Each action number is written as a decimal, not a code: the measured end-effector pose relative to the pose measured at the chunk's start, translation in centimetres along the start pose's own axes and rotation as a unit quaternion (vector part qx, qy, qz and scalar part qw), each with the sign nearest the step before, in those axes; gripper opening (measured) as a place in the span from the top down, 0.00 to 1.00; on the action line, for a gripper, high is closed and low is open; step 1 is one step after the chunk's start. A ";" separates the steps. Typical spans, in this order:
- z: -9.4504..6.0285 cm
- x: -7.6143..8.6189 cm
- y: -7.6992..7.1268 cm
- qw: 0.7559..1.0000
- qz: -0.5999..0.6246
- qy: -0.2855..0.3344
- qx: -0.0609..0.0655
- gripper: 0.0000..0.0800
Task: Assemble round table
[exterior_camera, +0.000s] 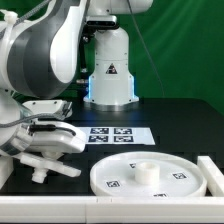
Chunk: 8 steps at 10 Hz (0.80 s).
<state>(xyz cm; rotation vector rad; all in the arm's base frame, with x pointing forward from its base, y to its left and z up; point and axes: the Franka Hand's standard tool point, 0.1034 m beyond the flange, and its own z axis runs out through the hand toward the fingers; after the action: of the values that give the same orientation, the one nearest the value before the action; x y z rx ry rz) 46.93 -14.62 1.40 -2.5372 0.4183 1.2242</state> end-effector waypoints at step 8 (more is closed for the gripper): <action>1.7 -0.5 0.3 1.000 0.005 -0.007 0.002 0.36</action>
Offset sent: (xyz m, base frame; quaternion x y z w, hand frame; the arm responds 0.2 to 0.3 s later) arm -0.0094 0.0014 0.0025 -0.0005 0.0021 0.0141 0.9999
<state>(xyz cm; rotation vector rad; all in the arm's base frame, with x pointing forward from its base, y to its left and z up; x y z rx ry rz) 45.34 -14.15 0.75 -2.5236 0.4316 1.2437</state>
